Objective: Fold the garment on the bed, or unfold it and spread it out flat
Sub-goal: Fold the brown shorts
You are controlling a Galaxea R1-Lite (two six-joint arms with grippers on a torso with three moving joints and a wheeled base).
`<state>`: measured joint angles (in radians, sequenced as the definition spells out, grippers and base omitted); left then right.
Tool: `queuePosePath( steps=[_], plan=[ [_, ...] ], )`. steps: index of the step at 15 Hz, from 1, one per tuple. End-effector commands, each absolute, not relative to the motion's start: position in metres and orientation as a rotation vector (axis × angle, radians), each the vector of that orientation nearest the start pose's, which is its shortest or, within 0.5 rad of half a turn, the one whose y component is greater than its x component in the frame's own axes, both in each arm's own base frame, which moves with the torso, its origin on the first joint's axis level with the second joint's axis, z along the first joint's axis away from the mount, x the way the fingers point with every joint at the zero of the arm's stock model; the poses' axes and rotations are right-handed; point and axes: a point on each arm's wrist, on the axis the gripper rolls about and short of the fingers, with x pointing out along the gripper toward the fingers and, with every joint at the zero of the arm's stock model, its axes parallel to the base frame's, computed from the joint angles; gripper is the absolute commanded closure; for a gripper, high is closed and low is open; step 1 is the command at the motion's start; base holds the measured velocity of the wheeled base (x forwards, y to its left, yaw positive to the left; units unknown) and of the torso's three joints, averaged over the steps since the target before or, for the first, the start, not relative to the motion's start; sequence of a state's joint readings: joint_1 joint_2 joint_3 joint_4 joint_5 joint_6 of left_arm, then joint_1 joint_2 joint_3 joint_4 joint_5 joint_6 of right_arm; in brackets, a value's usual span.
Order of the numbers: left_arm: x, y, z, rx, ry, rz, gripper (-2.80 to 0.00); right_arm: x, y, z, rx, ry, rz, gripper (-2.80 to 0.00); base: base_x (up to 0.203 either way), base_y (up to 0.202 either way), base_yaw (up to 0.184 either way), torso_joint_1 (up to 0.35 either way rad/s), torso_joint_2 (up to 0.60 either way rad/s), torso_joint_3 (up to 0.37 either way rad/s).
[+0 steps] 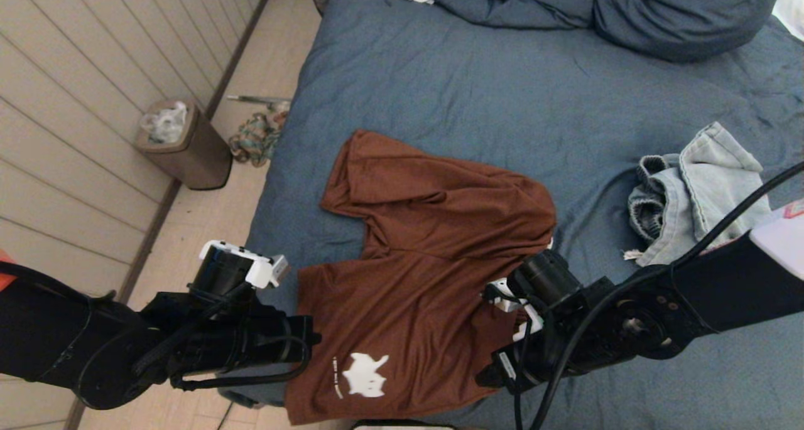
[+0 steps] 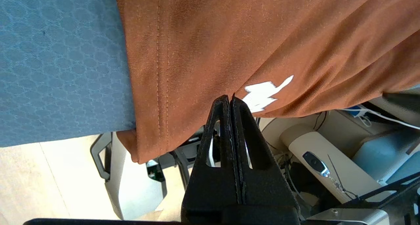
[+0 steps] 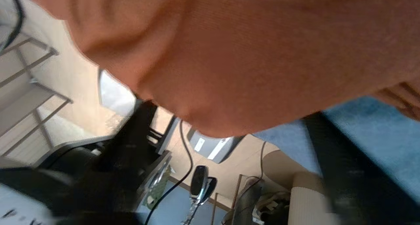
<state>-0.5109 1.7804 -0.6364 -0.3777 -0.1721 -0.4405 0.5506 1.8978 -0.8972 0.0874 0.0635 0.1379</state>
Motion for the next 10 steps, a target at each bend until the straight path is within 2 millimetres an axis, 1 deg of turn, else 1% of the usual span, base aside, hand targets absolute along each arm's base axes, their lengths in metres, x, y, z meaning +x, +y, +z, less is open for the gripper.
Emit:
queuePosePath(
  steps=[1, 3, 5, 7, 8, 9, 10],
  plan=[
    [0.240, -0.139, 0.094, -0.275, 0.896, -0.468, 0.00, 0.261, 0.164, 0.079, -0.156, 1.096, 0.466, 0.00, 0.000, 0.000, 0.000, 0.000, 0.00, 0.000],
    [0.240, -0.139, 0.095, -0.275, 0.894, -0.468, 0.00, 0.265, 0.169, 0.074, -0.162, 1.058, 0.455, 0.00, 0.000, 0.000, 0.000, 0.000, 0.00, 0.000],
    [0.240, -0.139, 0.095, -0.275, 0.893, -0.468, 0.00, 0.263, 0.175, 0.077, -0.156, 1.045, 0.471, 0.00, 0.000, 0.000, 0.000, 0.000, 0.00, 0.000],
    [0.238, -0.138, 0.098, -0.278, 0.885, -0.472, 0.00, 0.259, 0.182, 0.087, -0.145, 1.010, 0.497, 0.00, 0.000, 0.000, 0.000, 0.000, 0.00, 0.000],
    [0.236, -0.137, 0.103, -0.281, 0.870, -0.479, 0.00, 0.258, 0.190, 0.094, -0.139, 0.970, 0.521, 0.00, 0.000, 0.000, 0.000, 0.000, 0.00, 0.000],
    [0.233, -0.136, 0.109, -0.288, 0.850, -0.487, 0.00, 0.260, 0.193, 0.102, -0.113, 0.919, 0.528, 0.00, 0.000, 0.000, 0.000, 0.000, 0.00, 0.000],
    [0.230, -0.134, 0.114, -0.295, 0.833, -0.493, 0.00, 0.263, 0.195, 0.114, -0.076, 0.859, 0.532, 0.00, 0.000, 0.000, 0.000, 0.000, 0.00, 0.000]
  ],
)
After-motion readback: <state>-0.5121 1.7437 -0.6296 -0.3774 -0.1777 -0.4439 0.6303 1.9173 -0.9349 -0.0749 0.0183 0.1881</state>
